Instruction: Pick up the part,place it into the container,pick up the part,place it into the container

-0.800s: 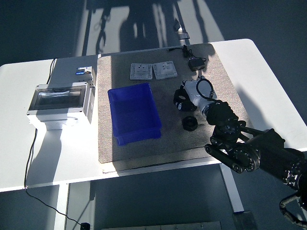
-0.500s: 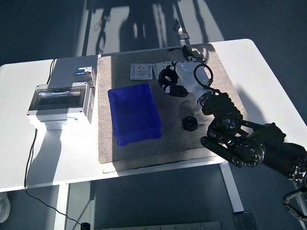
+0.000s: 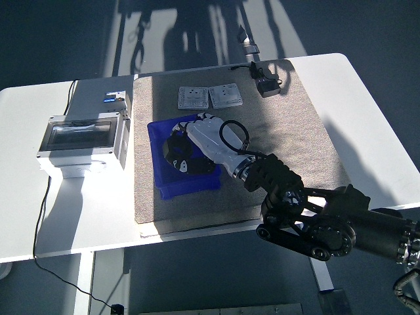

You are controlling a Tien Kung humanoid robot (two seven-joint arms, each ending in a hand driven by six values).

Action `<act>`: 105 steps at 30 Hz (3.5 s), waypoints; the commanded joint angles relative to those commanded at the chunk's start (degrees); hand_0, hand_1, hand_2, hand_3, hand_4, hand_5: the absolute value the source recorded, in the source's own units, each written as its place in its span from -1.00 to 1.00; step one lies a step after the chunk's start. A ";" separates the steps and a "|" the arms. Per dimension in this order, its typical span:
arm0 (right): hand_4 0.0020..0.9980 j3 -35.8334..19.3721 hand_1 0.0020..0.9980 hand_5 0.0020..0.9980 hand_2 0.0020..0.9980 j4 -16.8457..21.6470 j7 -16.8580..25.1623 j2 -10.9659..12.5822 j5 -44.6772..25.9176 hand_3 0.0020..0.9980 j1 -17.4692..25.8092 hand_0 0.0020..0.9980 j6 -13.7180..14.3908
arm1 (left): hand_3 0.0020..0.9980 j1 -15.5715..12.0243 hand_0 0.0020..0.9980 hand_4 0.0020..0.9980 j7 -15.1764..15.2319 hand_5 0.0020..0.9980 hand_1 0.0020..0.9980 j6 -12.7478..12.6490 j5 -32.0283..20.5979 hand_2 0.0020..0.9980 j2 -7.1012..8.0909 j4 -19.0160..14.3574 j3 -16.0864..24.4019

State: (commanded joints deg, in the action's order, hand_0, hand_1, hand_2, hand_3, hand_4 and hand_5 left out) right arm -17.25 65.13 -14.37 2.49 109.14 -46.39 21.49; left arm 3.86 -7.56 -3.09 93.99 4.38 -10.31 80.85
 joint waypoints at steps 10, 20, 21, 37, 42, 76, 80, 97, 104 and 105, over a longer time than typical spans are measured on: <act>0.75 -0.71 0.78 -0.13 0.74 -0.97 -2.55 -0.04 4.11 0.79 0.03 1.00 -5.31 | -0.16 0.02 0.34 0.51 0.38 0.67 0.34 0.18 0.52 0.27 -0.04 0.00 0.88; 0.78 -1.47 0.84 -0.12 0.79 -1.40 -2.59 0.56 -1.10 0.78 1.78 1.00 -0.69 | -0.17 -0.25 0.34 0.51 0.94 0.68 0.34 0.03 -0.03 0.27 0.02 0.00 1.01; 0.78 -1.91 0.84 -0.12 0.79 -1.20 -2.34 0.73 -1.64 0.78 2.22 1.00 -0.32 | -0.17 -0.20 0.34 0.51 0.96 0.68 0.34 0.08 0.32 0.27 0.06 0.00 1.22; 0.74 -18.95 0.58 -0.18 0.65 11.48 -18.31 11.75 1.24 0.75 16.83 0.90 -9.97 | -0.18 -0.79 0.34 0.51 1.05 0.69 0.34 0.11 0.19 0.25 -0.74 0.00 0.88; 0.72 -17.35 0.29 -0.20 0.50 11.05 -19.32 11.88 0.51 0.69 16.48 0.74 -10.56 | -0.17 -0.64 0.34 0.51 0.49 0.71 0.33 0.99 -0.15 0.26 -0.81 0.00 -0.03; -0.13 -13.71 -0.13 -0.93 -0.20 7.17 -11.55 9.91 9.30 -0.04 11.84 0.52 -3.12 | -0.14 -0.40 0.35 0.52 0.77 0.84 0.34 0.35 0.11 0.26 -0.47 0.00 0.58; -0.19 -13.01 -0.10 -0.97 -0.19 7.38 -8.16 8.61 8.71 -0.05 8.83 0.52 1.74 | -0.15 -0.42 0.35 0.52 0.75 0.85 0.34 0.38 0.43 0.26 -0.32 0.00 0.76; -0.20 2.14 -0.07 -0.97 -0.19 -3.23 -1.32 -0.23 -2.27 -0.04 -0.08 0.54 8.87 | -0.15 0.05 0.35 0.52 0.97 0.85 0.34 -0.05 0.05 0.26 0.43 0.00 1.19; 0.47 1.82 0.70 -0.59 0.79 -3.23 -1.89 -0.43 -0.85 0.98 0.47 0.82 3.76 | -0.17 0.09 0.34 0.52 1.01 0.84 0.33 -0.18 0.46 0.25 0.63 0.00 1.54; 0.47 1.43 0.70 -0.59 0.79 -3.00 -1.92 -0.32 -0.46 0.98 0.60 0.82 3.14 | -0.17 0.07 0.34 0.52 1.01 0.84 0.33 -0.21 0.44 0.25 0.65 0.00 1.56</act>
State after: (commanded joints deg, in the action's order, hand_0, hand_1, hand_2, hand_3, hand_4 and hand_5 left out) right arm -15.82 62.13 -16.29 2.17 108.68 -45.79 24.63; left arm 3.93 -6.55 -3.30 94.42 5.03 -10.31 82.41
